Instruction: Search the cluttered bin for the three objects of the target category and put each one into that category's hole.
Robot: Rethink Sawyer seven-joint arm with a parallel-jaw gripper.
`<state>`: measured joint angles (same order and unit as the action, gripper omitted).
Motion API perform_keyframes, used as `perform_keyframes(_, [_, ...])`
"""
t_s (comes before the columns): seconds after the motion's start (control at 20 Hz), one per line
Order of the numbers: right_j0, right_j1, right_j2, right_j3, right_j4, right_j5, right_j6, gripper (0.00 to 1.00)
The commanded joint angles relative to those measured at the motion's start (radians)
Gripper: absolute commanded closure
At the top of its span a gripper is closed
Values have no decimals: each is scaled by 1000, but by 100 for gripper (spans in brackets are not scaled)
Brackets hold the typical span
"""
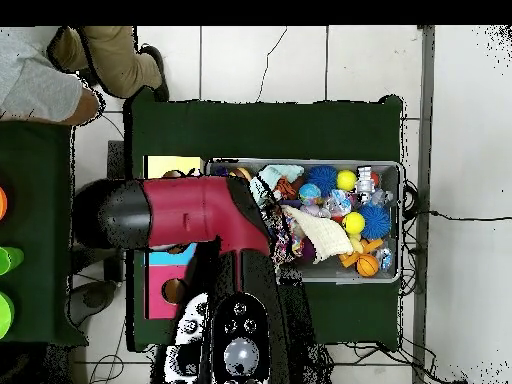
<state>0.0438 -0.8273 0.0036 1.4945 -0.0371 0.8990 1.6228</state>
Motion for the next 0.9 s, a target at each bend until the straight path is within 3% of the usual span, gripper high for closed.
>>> perform_keyframes(0.05, [83, 106, -7, -36, 73, -18, 418, 100])
perform_keyframes(0.25, [105, 160, -16, -11, 91, -125, 427, 100])
perform_keyframes(0.45, [123, 273, -54, -18, 21, -255, 428, 100])
perform_keyframes(0.9, [123, 370, -60, -35, 34, -341, 398, 100])
